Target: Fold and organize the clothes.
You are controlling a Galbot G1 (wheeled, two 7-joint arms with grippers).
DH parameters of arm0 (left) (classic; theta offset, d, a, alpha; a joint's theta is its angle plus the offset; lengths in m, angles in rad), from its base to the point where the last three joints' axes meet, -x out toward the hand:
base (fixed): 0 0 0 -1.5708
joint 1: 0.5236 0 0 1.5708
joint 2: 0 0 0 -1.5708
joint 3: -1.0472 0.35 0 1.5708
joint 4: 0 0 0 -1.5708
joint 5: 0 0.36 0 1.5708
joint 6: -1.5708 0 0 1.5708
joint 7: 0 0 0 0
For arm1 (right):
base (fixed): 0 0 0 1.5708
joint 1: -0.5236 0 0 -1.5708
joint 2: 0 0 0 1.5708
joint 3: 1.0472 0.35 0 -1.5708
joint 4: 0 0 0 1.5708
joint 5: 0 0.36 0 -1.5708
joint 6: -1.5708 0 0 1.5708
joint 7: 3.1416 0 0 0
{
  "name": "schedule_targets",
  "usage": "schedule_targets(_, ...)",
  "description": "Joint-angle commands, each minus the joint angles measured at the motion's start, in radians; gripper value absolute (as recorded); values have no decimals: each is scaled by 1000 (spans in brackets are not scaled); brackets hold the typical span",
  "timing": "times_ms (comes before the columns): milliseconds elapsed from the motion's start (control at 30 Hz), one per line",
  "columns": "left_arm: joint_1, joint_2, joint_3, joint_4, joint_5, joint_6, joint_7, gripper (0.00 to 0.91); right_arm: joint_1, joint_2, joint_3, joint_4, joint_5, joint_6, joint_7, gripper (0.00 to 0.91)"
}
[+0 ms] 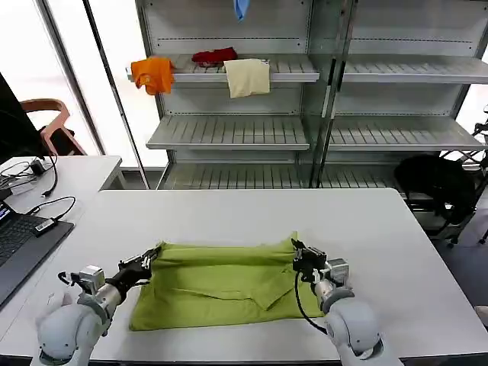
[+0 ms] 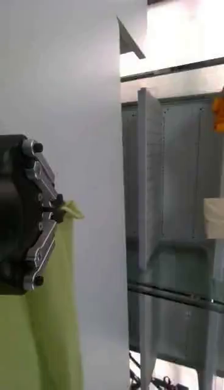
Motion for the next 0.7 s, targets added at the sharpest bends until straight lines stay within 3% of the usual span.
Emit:
schedule_targets(33, 96, 0, -33, -54, 13, -14, 22, 0, -102, -4, 7, 80, -10, 1, -2, 0)
schedule_targets(700, 203, -27, -34, -184, 126, -23, 28, 10, -74, 10, 27, 27, -91, 2, -15, 0)
